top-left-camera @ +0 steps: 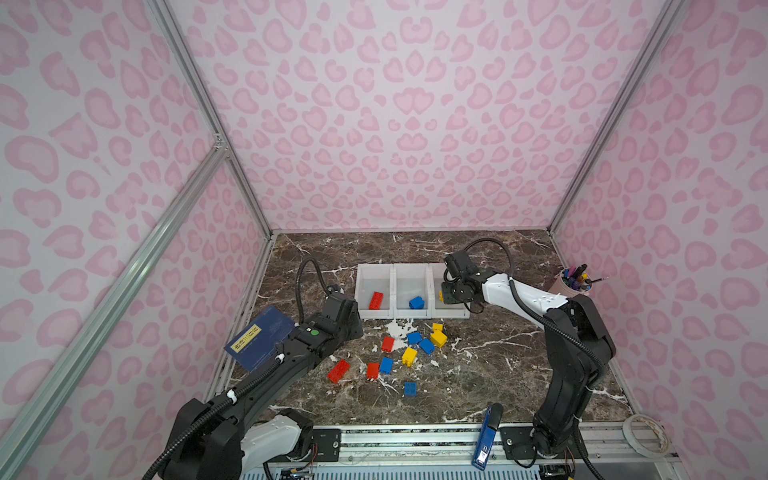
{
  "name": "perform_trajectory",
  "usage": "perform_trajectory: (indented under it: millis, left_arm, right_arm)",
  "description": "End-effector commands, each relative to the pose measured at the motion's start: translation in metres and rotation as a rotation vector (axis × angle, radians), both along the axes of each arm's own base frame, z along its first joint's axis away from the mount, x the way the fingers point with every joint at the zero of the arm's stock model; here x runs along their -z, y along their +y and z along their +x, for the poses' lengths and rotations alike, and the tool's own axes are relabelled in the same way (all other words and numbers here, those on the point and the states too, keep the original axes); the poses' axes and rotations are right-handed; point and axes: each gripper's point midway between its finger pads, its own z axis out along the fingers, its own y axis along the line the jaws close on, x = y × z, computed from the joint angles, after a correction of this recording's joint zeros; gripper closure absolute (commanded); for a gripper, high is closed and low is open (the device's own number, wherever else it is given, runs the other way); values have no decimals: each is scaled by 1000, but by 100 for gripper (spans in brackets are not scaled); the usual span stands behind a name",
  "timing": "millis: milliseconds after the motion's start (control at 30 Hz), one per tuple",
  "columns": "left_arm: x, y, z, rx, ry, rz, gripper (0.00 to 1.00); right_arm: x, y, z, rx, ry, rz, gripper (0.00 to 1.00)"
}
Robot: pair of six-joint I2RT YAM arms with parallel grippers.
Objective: Sort the legos into containers by color
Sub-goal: 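Carry the yellow brick into the farthest compartment and open the right gripper, then withdraw the right gripper while the left gripper reaches to a blue brick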
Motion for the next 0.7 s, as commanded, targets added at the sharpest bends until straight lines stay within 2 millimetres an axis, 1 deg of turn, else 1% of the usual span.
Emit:
perform_trajectory:
  millis: [0, 100, 200, 233, 500, 667]
  left_arm:
    - [1, 0, 0, -7, 1, -6, 44]
    - [2, 0, -1, -5, 5, -5, 44]
    - [3, 0, -2, -4, 8, -2, 44]
    - [3, -1, -1, -4, 6, -3, 43]
    - [3, 0, -2, -6, 6, -3, 44]
    - [4, -1, -3, -2, 11, -2, 44]
  right_arm:
    - [2, 2, -2, 1, 2, 15, 64]
    - [1, 1, -4, 1, 1, 13, 56]
    - [-7, 1, -2, 5, -14, 16, 46]
    - [-10, 1, -2, 5, -19, 18, 45]
    - [-29, 0, -1, -3, -49, 17, 42]
    - [-36, 0, -2, -3, -61, 27, 42]
